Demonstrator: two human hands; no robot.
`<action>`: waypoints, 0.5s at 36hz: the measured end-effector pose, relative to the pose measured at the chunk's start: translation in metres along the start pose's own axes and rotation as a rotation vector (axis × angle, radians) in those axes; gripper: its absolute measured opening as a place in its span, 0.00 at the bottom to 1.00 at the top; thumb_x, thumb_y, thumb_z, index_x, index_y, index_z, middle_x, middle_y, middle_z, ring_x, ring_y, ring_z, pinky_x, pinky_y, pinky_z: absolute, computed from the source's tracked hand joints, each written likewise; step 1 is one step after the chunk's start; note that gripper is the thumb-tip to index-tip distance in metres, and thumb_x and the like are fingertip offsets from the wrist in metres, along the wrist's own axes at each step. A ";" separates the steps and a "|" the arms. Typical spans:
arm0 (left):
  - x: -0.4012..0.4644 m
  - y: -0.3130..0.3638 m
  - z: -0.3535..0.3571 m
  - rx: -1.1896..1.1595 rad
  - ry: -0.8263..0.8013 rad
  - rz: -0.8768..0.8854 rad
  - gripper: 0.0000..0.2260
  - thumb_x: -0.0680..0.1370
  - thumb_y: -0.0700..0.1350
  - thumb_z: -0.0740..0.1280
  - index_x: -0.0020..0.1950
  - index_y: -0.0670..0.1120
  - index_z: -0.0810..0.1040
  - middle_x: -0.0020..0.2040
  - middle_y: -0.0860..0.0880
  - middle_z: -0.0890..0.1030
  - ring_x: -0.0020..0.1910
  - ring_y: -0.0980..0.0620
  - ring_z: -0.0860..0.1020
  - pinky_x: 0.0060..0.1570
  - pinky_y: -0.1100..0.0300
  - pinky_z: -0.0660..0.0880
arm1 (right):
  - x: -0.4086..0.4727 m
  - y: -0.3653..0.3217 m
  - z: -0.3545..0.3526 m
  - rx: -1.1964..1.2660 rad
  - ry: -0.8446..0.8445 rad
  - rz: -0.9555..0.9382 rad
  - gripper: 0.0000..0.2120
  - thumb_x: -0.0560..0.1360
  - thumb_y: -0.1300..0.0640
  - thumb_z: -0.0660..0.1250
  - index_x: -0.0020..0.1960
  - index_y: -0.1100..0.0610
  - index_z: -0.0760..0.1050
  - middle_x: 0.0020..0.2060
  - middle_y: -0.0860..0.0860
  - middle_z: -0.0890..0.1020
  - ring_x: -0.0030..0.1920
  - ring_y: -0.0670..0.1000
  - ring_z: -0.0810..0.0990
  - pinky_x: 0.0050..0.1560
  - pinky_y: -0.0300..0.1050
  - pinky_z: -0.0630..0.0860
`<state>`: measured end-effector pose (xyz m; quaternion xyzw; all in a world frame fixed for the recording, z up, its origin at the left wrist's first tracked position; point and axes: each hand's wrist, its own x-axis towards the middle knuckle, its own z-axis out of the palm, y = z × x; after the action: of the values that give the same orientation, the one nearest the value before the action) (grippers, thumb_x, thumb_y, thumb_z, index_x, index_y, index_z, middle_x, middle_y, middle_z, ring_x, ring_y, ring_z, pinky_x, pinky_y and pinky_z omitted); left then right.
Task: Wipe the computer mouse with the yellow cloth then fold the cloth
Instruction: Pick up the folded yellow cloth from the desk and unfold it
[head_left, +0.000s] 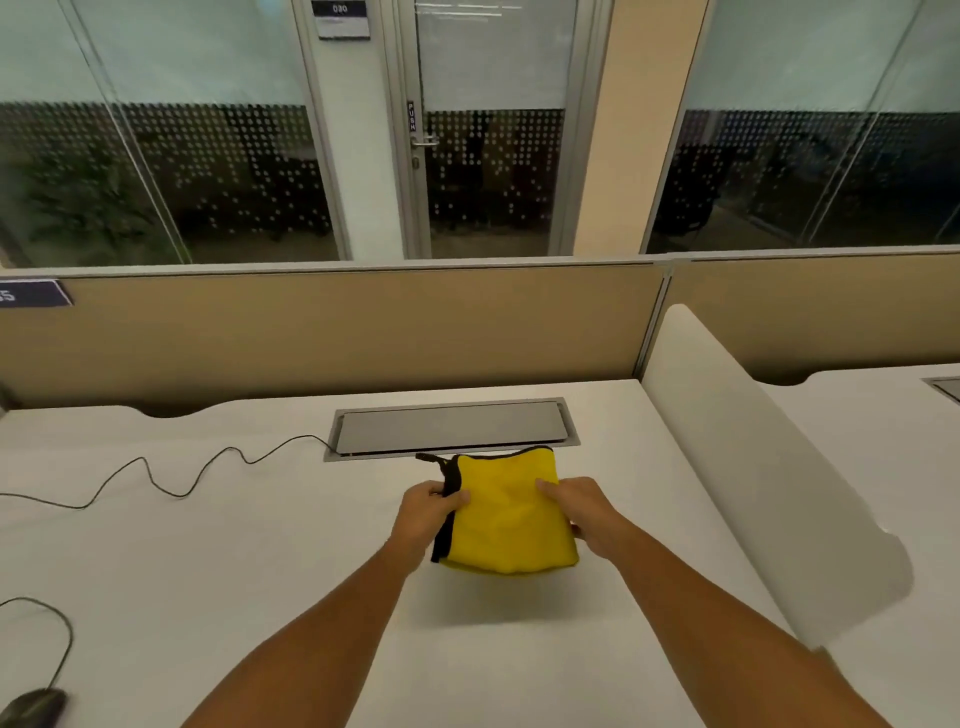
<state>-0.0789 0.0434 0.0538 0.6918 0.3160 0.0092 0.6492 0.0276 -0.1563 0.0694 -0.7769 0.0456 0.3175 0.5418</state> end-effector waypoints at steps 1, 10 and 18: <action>-0.006 -0.001 -0.008 -0.011 0.004 0.001 0.04 0.77 0.45 0.72 0.48 0.48 0.78 0.49 0.47 0.81 0.49 0.46 0.80 0.46 0.56 0.77 | -0.006 0.000 0.004 0.007 -0.018 -0.006 0.26 0.77 0.47 0.68 0.69 0.60 0.68 0.65 0.58 0.75 0.57 0.59 0.75 0.61 0.58 0.73; -0.063 -0.006 -0.072 -0.069 0.121 -0.003 0.20 0.76 0.42 0.72 0.67 0.37 0.75 0.50 0.47 0.81 0.51 0.43 0.80 0.57 0.45 0.78 | -0.054 -0.010 0.039 -0.017 -0.176 -0.130 0.24 0.78 0.51 0.65 0.70 0.60 0.67 0.65 0.57 0.75 0.61 0.59 0.75 0.61 0.60 0.74; -0.104 -0.016 -0.107 -0.167 0.163 -0.109 0.26 0.74 0.41 0.75 0.69 0.37 0.73 0.60 0.40 0.79 0.59 0.37 0.77 0.57 0.44 0.77 | -0.080 -0.009 0.069 -0.061 -0.257 -0.163 0.25 0.77 0.54 0.68 0.70 0.62 0.68 0.59 0.56 0.77 0.58 0.58 0.76 0.59 0.57 0.75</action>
<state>-0.2146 0.0911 0.0973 0.6143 0.4029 0.0565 0.6761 -0.0626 -0.1145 0.1054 -0.7471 -0.0968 0.3706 0.5433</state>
